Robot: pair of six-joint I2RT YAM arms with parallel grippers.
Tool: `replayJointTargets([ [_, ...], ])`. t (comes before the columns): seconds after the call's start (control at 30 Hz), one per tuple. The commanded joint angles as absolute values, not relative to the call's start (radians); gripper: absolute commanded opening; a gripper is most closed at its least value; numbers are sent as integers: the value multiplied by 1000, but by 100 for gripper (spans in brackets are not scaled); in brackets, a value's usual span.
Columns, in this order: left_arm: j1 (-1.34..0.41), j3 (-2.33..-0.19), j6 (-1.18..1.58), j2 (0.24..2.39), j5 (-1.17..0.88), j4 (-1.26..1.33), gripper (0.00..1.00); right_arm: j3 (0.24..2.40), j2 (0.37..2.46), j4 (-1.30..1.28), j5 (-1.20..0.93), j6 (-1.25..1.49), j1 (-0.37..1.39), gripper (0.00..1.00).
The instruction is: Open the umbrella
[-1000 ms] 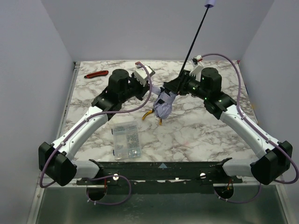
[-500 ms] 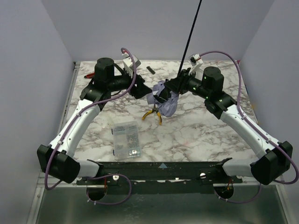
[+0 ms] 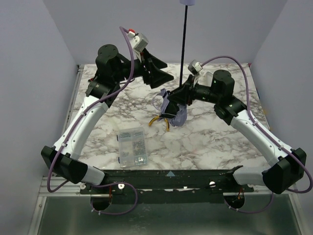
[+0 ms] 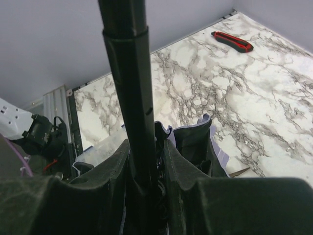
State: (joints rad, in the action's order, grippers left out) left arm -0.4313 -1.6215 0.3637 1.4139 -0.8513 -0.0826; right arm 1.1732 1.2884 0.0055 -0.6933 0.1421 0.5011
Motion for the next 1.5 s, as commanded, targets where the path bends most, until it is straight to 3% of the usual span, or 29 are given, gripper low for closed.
replayJointTargets([
  [0.0,-494,-1588,444,1428,-885,21,79,1206,1289,24,-804,52,512,0],
  [0.13,-523,-1587,463,1444,-868,42,74,1205,1287,15,-835,28,520,0],
  [0.47,-568,-1591,489,1481,-909,77,40,1185,1276,21,-886,11,521,0],
  [0.57,-570,-1585,496,1487,-906,81,33,1181,1272,31,-893,10,521,0],
  [0.7,-572,-1572,529,1493,-914,109,33,1183,1266,51,-917,21,522,0],
  [0.87,-573,-1564,558,1498,-937,139,0,1181,1258,72,-919,47,521,0],
  [0.97,-564,-1566,535,1486,-954,118,0,1177,1246,69,-863,79,521,2],
  [1.03,-546,-1576,496,1476,-958,71,0,1184,1235,79,-766,172,520,17],
  [1.17,-478,-1592,399,1454,-939,-47,0,1213,1215,77,-679,254,520,63],
  [1.23,-463,-1622,287,1446,-913,-136,0,1220,1199,73,-639,266,519,79],
  [1.37,-446,-1661,94,1420,-822,-257,0,1265,1183,9,-528,247,517,90],
  [1.47,-420,-1661,19,1389,-710,-264,0,1297,1177,-43,-479,242,494,92],
])
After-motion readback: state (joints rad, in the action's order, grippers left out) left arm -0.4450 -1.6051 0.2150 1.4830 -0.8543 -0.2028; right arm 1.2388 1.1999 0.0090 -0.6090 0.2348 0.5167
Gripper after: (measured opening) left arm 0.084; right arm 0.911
